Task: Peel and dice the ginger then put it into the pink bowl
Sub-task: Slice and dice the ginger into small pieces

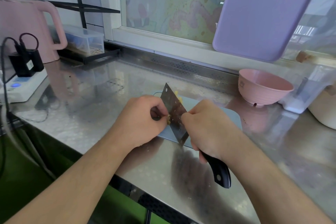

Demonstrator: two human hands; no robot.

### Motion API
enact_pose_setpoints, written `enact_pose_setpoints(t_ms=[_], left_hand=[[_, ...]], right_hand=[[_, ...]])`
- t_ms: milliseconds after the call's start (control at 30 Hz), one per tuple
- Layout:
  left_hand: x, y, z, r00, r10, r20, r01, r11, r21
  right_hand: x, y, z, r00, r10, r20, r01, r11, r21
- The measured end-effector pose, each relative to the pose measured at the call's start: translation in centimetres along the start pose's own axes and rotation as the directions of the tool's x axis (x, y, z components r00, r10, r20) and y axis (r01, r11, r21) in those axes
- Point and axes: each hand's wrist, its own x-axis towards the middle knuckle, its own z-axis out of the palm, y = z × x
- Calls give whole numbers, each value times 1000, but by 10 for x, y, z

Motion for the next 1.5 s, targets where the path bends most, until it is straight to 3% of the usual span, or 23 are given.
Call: enact_pose_setpoints(t_ms=[200,500,767,1333,1500], left_hand=[[0,0,1,1000,-22,8,23,1000,-20],[-1,-1,0,1000,-25,-3,25,999,-27],[0,0,-1,1000,-6,-6,6,1000,-3],[-1,1,-2,1000,3,-10,-3,1000,14],[0,1,-2,1000,4,-7,-3,999,34]], right_hand=[[0,6,-6,995,97,-27,-91,980,175],[-1,8,-10,998,56,-40,-47,978,201],[-8,1,-9,999,41,-28,-37,992,120],[-8,2,-7,998,61,-32,-55,986,160],[1,2,3,998,-20,-64,21,1000,13]])
